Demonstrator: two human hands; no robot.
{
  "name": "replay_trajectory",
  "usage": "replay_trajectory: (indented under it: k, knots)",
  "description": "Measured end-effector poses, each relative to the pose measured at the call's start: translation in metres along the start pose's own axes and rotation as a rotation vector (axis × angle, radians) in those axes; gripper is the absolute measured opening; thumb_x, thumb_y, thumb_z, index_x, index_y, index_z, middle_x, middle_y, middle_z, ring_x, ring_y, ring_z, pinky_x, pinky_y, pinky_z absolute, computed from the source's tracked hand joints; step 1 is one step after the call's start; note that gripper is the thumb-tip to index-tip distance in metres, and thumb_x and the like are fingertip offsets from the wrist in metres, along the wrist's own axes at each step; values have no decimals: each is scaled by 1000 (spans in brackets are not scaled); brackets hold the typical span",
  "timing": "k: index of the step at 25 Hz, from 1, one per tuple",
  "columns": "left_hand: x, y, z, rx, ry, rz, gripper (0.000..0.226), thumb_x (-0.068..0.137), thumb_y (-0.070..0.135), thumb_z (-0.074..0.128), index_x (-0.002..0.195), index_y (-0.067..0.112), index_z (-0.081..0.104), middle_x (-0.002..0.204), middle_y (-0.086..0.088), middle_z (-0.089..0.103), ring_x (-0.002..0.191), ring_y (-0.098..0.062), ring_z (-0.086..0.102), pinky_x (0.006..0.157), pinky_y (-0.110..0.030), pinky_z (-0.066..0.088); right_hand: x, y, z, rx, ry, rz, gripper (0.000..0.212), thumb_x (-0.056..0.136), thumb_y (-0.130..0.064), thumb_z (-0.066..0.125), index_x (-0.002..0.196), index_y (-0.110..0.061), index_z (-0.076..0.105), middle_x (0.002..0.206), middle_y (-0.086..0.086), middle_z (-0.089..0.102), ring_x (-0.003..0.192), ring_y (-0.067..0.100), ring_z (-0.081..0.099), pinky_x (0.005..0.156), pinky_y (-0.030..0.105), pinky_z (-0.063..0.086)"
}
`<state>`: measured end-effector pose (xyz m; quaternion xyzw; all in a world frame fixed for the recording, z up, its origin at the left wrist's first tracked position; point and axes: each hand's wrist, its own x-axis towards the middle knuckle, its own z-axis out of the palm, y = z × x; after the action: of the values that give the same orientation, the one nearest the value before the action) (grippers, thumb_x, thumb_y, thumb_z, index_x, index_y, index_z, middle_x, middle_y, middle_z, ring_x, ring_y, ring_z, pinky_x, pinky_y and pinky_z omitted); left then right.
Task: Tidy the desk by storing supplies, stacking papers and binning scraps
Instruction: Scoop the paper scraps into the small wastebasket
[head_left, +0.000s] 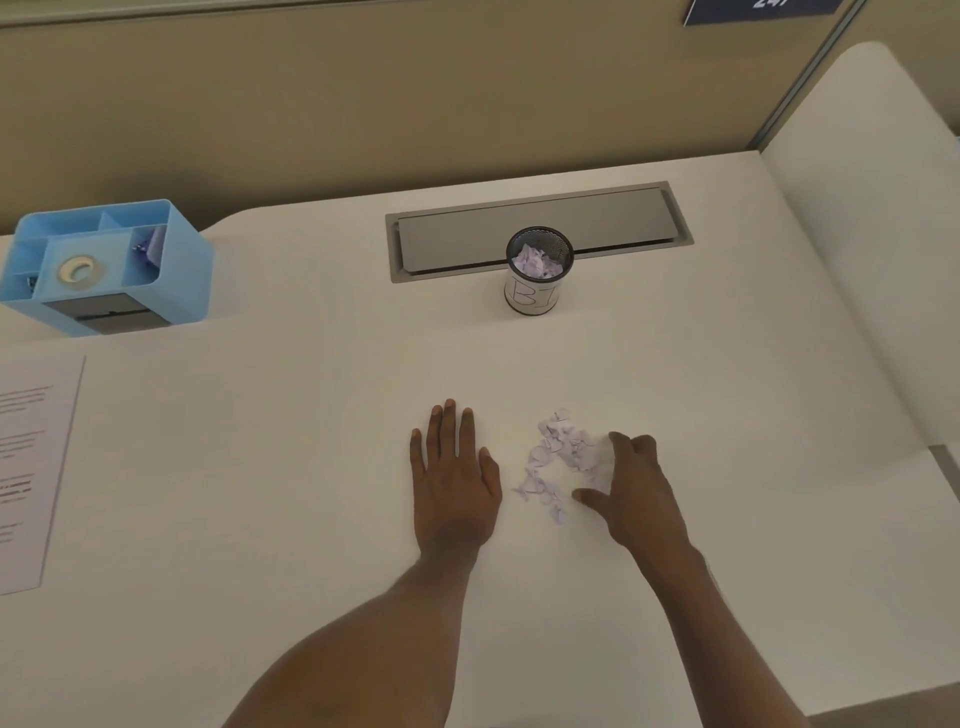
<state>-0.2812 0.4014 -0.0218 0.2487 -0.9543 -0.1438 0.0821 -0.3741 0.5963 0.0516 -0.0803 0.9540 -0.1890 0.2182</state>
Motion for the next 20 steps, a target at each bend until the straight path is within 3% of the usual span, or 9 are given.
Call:
replay_trajectory:
  k: [2, 4, 7, 9, 12, 14, 17, 20]
  knots:
    - [0, 0, 0, 2, 3, 0, 57, 108, 29, 35, 163, 10, 39, 175, -10, 28, 164, -26, 20, 134, -53, 16, 4, -3, 8, 123, -3, -20, 55, 80, -11, 82, 125, -9, 51, 116, 6, 43, 90, 29, 62, 73, 29, 44]
    - [0, 0, 0, 3, -2, -5, 58, 109, 30, 34, 163, 11, 38, 175, -10, 27, 165, -25, 20, 134, -53, 16, 10, -9, 9, 195, 40, -60, 47, 82, -3, 77, 124, -8, 55, 111, 3, 45, 93, 29, 64, 75, 27, 44]
    - [-1, 0, -1, 1, -6, -1, 58, 109, 30, 34, 163, 10, 38, 175, -10, 27, 165, -25, 19, 133, -54, 18, 18, -16, 3, 70, 83, -145, 60, 84, -15, 79, 137, -12, 51, 128, 5, 47, 115, 25, 56, 84, 34, 50]
    - [0, 0, -1, -4, -5, 0, 58, 109, 30, 35, 163, 10, 38, 175, -10, 27, 165, -26, 20, 133, -54, 19, 25, -21, 1, -68, 117, -300, 65, 85, -26, 77, 144, -18, 49, 144, 1, 45, 131, 22, 44, 95, 36, 49]
    - [-1, -1, -1, -2, -3, 0, 58, 109, 30, 35, 163, 11, 38, 175, -10, 27, 165, -25, 20, 133, -54, 19, 38, -27, 6, -44, 58, -487, 45, 92, -24, 66, 137, -22, 60, 150, -2, 48, 139, 17, 41, 109, 33, 41]
    - [0, -1, 0, -5, -2, 1, 57, 109, 30, 35, 163, 11, 38, 175, -9, 27, 165, -25, 20, 133, -53, 19, 43, -23, 13, -125, 73, -604, 31, 92, -20, 65, 123, -20, 69, 138, -2, 59, 130, 19, 50, 106, 34, 45]
    - [0, -1, -1, -19, -1, 0, 57, 109, 30, 36, 163, 11, 39, 175, -10, 28, 165, -25, 20, 133, -53, 17, 47, -18, 10, -184, 152, -665, 15, 85, -8, 69, 98, -15, 71, 110, -1, 68, 103, 22, 59, 79, 39, 55]
    - [0, -1, -1, -25, 7, 3, 56, 109, 29, 38, 162, 11, 40, 174, -10, 30, 164, -26, 22, 133, -53, 18, 44, -7, 0, -260, 99, -647, 34, 89, -26, 71, 122, -22, 66, 129, -5, 61, 114, 20, 54, 84, 32, 53]
